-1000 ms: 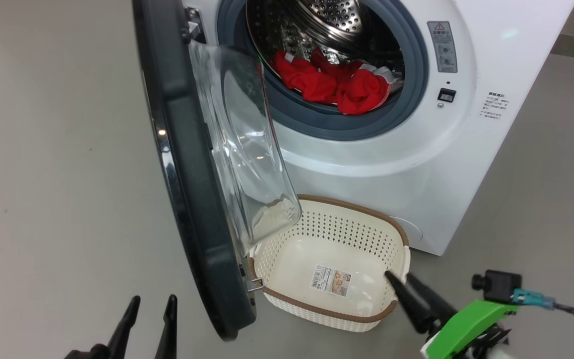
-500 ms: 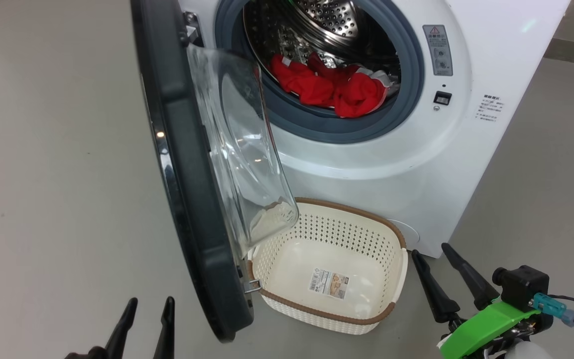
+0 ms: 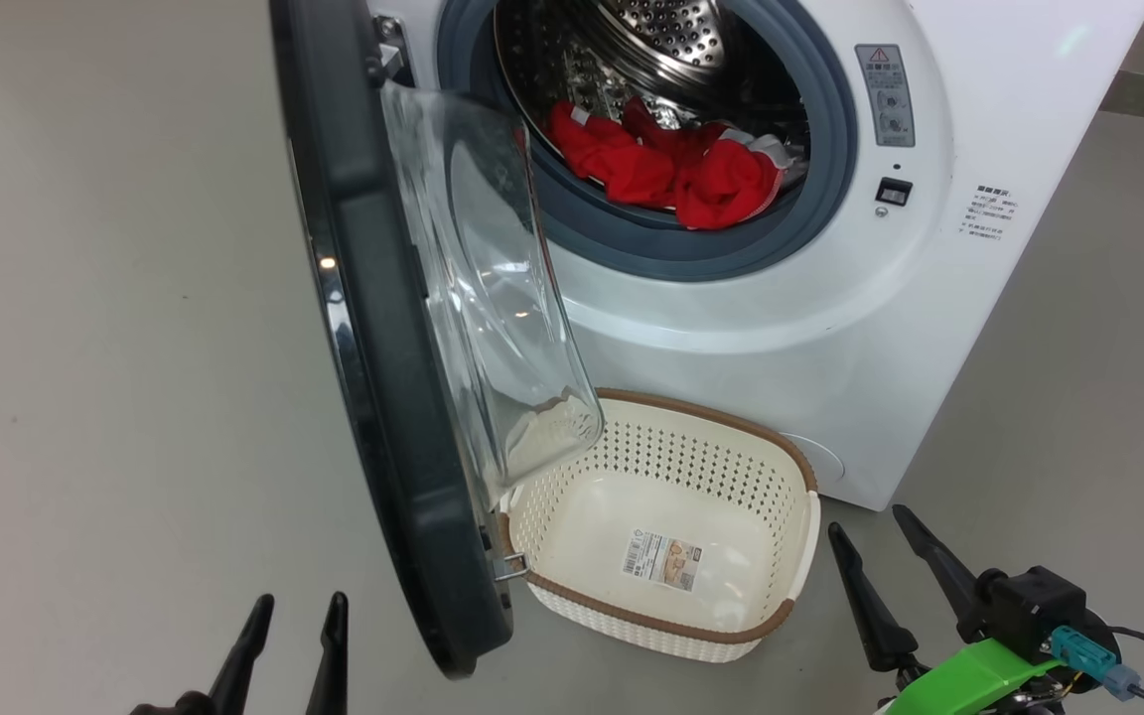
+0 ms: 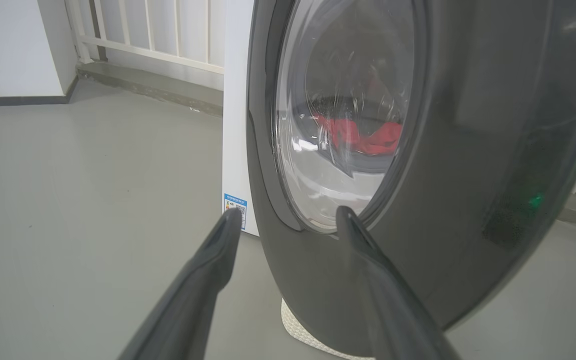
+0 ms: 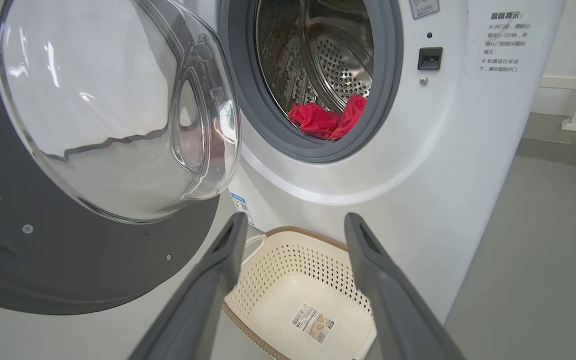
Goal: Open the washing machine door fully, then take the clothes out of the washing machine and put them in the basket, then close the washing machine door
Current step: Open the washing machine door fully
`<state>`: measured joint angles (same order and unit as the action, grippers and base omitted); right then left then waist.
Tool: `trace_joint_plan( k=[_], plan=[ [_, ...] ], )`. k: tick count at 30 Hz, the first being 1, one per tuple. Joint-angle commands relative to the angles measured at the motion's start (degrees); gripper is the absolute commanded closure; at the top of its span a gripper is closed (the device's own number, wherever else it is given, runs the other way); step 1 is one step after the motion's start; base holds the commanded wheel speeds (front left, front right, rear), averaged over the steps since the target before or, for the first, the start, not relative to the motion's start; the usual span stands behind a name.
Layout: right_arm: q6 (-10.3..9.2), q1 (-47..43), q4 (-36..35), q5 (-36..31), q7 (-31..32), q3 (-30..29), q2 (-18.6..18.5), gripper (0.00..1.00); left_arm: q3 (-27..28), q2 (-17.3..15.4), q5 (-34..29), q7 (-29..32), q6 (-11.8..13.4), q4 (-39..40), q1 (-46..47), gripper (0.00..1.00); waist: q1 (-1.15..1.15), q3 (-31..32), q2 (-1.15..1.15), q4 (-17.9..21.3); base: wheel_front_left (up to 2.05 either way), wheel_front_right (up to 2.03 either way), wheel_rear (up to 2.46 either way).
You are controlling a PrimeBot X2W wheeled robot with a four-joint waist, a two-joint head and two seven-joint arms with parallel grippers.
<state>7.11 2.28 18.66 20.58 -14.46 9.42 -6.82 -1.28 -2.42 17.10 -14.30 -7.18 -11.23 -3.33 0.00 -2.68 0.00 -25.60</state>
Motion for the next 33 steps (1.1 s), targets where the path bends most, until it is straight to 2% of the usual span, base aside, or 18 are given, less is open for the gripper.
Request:
trace_joint_plan(
  k=[1,6,7,8,15,22,24,27,30,33],
  plan=[
    [0.37,0.4,-1.3,-0.4,-0.5,0.5,-0.1,0.00,2.1,-0.5,-0.9,-0.7,-0.3,1.5,1.0,0.00,0.00,-0.1,0.00,0.0,0.00,0.00,0.00],
    [0.37,0.3,-1.5,-0.7,-0.5,0.3,0.2,0.00,2.3,-0.5,-0.6,-0.7,-0.3,1.4,1.4,0.01,0.00,-0.2,0.00,0.1,0.00,0.00,0.00],
    [0.37,0.3,-1.6,-0.7,-0.5,0.2,0.2,0.00,2.4,-0.5,-0.2,-0.7,-0.3,1.3,1.5,0.56,0.00,-0.3,0.00,0.1,0.00,0.00,0.00],
    [0.37,0.4,-1.7,-0.7,-0.5,0.2,0.2,0.00,2.5,-0.5,0.1,-0.7,-0.3,1.2,1.7,1.00,0.00,-0.3,0.00,0.1,0.00,0.00,0.00],
    [0.37,0.7,-2.0,-1.0,-0.5,-0.2,0.5,0.00,5.4,-0.5,2.2,-0.7,-0.3,5.9,4.9,1.00,0.00,-0.5,0.00,0.0,0.00,0.00,0.00],
    [0.37,0.9,-2.3,-1.0,-0.5,-0.2,0.5,0.00,5.6,-0.5,2.8,-0.7,-0.3,21.7,8.7,1.00,0.00,-0.6,0.00,0.4,0.00,0.00,0.00],
    [0.37,1.0,-2.5,-1.1,-0.5,-0.2,0.5,0.00,3.0,-0.5,2.9,-0.7,-0.3,26.5,9.0,1.00,0.00,-0.6,0.00,0.6,0.00,0.00,0.00],
    [0.37,1.2,-2.6,-1.1,-0.5,-0.1,0.5,0.00,-4.2,-0.5,1.3,-0.7,-0.3,30.5,7.9,1.00,0.00,-0.7,0.00,1.0,0.00,0.00,0.00],
    [0.37,1.3,-2.7,-1.2,-0.5,0.0,0.5,0.00,-9.6,-0.5,1.1,-0.7,-0.3,30.7,6.8,1.00,0.00,-0.8,0.00,1.1,0.00,0.00,0.00],
    [0.37,1.5,-2.7,-1.2,-0.5,0.0,0.6,0.00,-15.6,-0.5,3.0,-0.7,-0.3,26.9,4.6,1.00,0.00,-1.0,0.00,1.3,0.00,0.00,0.00]
  ],
)
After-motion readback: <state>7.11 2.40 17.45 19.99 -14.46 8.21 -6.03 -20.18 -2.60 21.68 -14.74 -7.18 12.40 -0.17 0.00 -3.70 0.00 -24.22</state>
